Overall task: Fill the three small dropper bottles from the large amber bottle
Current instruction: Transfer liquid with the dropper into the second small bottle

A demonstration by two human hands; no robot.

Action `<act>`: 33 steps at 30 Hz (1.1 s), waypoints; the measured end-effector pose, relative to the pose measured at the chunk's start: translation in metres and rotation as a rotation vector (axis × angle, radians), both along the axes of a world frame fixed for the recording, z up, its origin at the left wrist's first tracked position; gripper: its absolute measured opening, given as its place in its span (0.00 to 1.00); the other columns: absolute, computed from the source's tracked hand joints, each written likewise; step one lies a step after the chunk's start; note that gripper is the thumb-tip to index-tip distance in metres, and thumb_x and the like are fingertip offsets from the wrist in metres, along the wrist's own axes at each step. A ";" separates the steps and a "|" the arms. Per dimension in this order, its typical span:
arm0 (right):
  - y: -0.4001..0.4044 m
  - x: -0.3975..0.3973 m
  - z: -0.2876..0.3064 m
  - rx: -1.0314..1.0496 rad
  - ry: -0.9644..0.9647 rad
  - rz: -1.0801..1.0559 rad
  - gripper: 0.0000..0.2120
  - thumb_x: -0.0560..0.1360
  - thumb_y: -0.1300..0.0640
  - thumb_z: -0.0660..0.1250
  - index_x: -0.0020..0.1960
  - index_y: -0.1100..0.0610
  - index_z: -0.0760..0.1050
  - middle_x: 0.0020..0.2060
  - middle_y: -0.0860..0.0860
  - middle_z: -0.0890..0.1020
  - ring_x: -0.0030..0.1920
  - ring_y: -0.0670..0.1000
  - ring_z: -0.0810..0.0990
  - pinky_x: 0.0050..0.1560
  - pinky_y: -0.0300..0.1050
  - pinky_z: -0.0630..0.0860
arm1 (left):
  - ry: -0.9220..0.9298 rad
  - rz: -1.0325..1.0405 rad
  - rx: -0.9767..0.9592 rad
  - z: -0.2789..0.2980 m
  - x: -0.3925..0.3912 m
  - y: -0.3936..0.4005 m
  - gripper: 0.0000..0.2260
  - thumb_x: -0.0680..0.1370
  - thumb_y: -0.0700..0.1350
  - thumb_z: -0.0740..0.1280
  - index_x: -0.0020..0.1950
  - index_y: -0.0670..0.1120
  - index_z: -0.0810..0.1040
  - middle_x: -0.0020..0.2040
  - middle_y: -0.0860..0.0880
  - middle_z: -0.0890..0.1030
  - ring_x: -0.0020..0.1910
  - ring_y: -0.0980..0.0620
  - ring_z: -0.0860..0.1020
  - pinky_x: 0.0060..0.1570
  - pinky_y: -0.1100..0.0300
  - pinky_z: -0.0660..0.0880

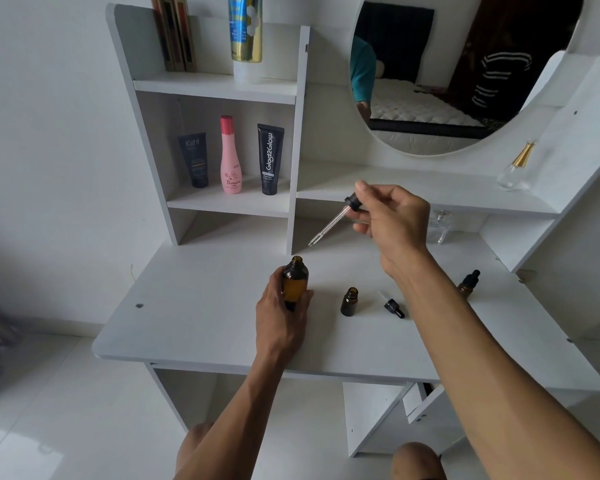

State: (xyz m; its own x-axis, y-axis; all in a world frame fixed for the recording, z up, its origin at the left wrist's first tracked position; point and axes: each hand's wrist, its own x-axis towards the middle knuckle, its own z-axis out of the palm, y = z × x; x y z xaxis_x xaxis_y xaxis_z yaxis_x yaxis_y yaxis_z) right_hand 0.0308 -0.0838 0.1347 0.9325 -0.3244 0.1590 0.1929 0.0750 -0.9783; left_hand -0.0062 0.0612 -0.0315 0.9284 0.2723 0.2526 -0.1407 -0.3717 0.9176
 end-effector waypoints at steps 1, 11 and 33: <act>-0.005 -0.002 -0.002 0.048 0.022 -0.011 0.07 0.75 0.55 0.75 0.46 0.57 0.80 0.40 0.53 0.87 0.40 0.53 0.88 0.35 0.44 0.80 | -0.002 0.003 0.001 0.000 0.000 0.000 0.22 0.76 0.49 0.73 0.68 0.53 0.71 0.52 0.56 0.80 0.44 0.55 0.79 0.40 0.78 0.68; -0.067 -0.024 -0.040 0.227 0.147 -0.145 0.08 0.74 0.54 0.76 0.48 0.57 0.80 0.42 0.54 0.87 0.42 0.55 0.88 0.37 0.43 0.80 | 0.003 0.008 0.016 0.002 -0.001 -0.001 0.22 0.77 0.49 0.73 0.68 0.51 0.72 0.51 0.55 0.78 0.44 0.53 0.78 0.38 0.80 0.67; -0.071 -0.027 -0.066 0.111 0.176 -0.154 0.05 0.75 0.55 0.75 0.45 0.55 0.80 0.40 0.53 0.86 0.40 0.52 0.88 0.33 0.40 0.78 | 0.004 0.013 0.041 0.005 -0.003 -0.002 0.23 0.76 0.50 0.73 0.69 0.51 0.71 0.54 0.55 0.78 0.47 0.53 0.77 0.39 0.81 0.66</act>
State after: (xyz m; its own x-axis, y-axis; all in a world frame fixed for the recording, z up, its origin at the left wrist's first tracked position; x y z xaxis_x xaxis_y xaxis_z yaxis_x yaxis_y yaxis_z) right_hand 0.0042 -0.1549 0.0682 0.8807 -0.4714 -0.0457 0.0381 0.1668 -0.9853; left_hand -0.0094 0.0593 -0.0265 0.9259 0.2736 0.2605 -0.1324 -0.4107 0.9021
